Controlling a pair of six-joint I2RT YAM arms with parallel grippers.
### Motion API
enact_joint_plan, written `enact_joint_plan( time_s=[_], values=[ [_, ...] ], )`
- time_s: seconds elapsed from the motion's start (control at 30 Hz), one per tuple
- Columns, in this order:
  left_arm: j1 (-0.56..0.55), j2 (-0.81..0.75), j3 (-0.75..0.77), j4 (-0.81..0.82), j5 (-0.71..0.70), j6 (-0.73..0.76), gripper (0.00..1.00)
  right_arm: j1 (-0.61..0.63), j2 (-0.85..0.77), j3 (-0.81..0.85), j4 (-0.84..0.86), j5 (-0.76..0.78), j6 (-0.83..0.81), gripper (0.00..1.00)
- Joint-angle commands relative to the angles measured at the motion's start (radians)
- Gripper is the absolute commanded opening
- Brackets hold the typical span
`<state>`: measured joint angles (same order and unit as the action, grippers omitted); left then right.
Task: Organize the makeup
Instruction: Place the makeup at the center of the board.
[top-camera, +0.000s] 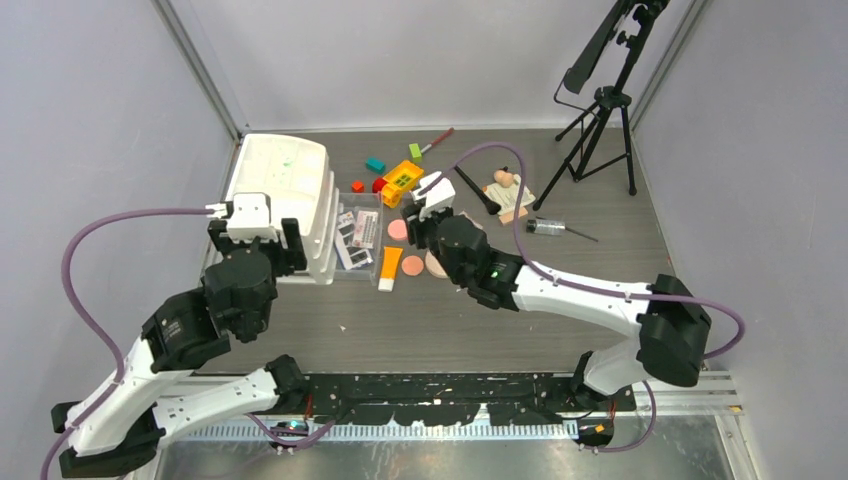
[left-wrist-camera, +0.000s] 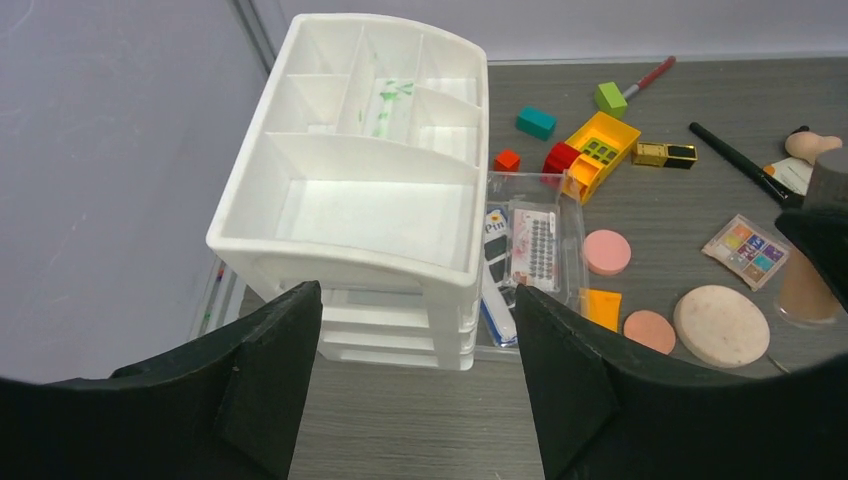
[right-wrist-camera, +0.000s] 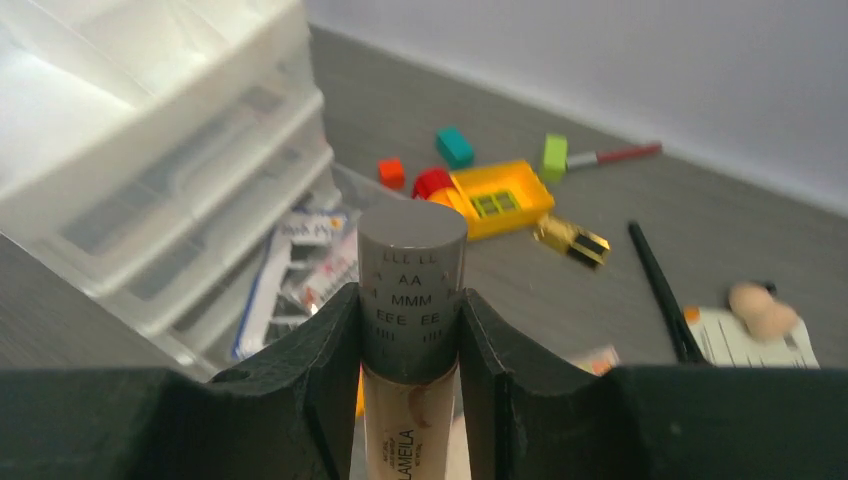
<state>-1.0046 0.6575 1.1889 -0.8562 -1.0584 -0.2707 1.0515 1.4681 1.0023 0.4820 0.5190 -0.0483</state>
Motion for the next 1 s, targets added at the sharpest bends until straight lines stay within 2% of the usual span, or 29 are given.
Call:
enact_joint_plan(
  time_s=[0.0,0.13,0.23,0.37,0.5,0.57,0.83,0.9,0.97],
  values=[
    [0.003,0.022,-0.018,0.1,-0.011,0.026,0.74,0.006,-0.07,0.074,-0.562,0.161,0.3,0.0],
    [0.007,0.081,-0.013,0.115,-0.005,0.038,0.75,0.006,-0.066,0.083,-0.838,0.132,0.47,0.0],
    [0.037,0.127,0.008,0.119,0.022,0.038,0.75,0.006,-0.061,0.055,-0.937,0.065,0.577,0.0],
    [0.179,0.157,0.012,0.122,0.151,0.016,0.75,0.005,-0.036,0.012,-0.963,-0.04,0.644,0.0],
    [0.391,0.201,0.025,0.087,0.394,-0.045,0.73,0.001,0.028,0.05,-1.039,-0.139,0.676,0.0],
    [0.451,0.233,0.03,0.081,0.439,-0.05,0.72,-0.006,0.066,0.069,-1.076,-0.175,0.68,0.0],
    [0.505,0.253,0.056,0.115,0.434,-0.022,0.73,-0.053,0.176,0.082,-1.103,-0.268,0.679,0.02],
    [0.51,0.255,0.063,0.119,0.425,-0.015,0.73,-0.066,0.191,0.082,-1.103,-0.265,0.673,0.05],
    [0.516,0.264,0.069,0.118,0.421,-0.011,0.73,-0.078,0.2,0.078,-1.103,-0.263,0.665,0.15]
  ],
)
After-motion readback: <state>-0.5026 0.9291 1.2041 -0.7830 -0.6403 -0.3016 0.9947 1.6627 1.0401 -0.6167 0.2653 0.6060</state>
